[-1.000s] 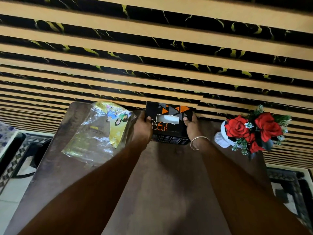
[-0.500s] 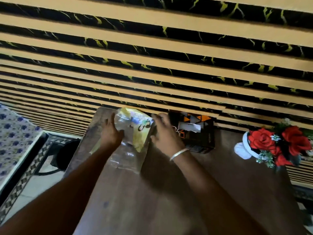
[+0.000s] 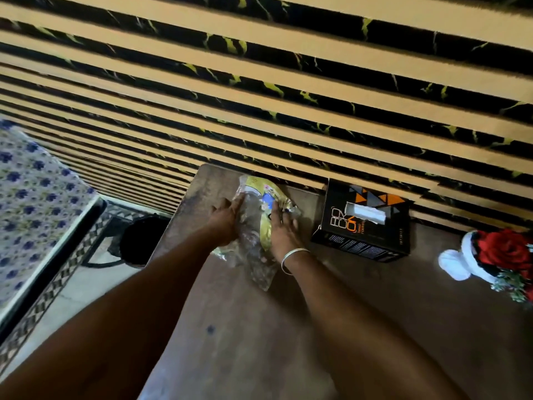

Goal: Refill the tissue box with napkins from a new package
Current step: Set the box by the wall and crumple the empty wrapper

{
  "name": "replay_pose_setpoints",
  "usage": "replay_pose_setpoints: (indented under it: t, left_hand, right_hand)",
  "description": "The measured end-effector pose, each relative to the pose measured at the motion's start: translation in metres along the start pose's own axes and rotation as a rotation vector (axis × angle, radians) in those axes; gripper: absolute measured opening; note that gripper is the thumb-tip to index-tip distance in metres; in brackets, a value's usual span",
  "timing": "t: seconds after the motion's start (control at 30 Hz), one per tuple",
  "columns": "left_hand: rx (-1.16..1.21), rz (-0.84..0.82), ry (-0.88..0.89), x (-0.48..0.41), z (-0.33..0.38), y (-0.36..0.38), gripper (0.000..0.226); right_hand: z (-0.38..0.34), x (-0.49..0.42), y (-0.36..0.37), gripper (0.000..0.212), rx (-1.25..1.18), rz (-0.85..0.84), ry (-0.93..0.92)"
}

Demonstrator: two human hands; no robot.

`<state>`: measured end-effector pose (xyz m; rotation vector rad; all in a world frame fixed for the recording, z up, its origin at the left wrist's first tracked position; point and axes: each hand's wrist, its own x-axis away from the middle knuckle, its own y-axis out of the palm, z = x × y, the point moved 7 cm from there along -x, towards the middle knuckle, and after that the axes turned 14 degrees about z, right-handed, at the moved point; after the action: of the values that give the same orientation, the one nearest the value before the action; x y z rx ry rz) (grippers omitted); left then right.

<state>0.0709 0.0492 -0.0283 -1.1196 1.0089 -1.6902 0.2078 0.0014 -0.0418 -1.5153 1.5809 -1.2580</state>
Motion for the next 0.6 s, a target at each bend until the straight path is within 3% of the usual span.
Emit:
replay_pose_setpoints:
  t: [0.1,0.2,0.4,0.53,0.6]
  left_hand:
    - [0.032,0.030,0.016,-0.001,0.008,0.006,0.089]
    - [0.069,0.077,0.008,0.006,0.013,0.012,0.065]
    - [0.323,0.177,-0.112,0.034,0.012,0.020,0.030]
    - [0.452,0.319,-0.145,0.077,0.012,0.006,0.008]
    - [0.487,0.349,-0.193,0.095,0.006,0.004,0.007]
  right_hand:
    - [-0.003,-0.002,0.007,0.093,-0.059,-0.003,0.026]
    - [-0.006,0.002,0.017,0.095,-0.112,-0.048,0.038]
    - [-0.019,0.029,0.004,0.055,-0.218,0.081,-0.006]
    - [-0.022,0.060,-0.007,0.045,-0.246,0.118,0.028]
    - [-0.025,0.079,-0.013,0.046,-0.266,0.128,0.033]
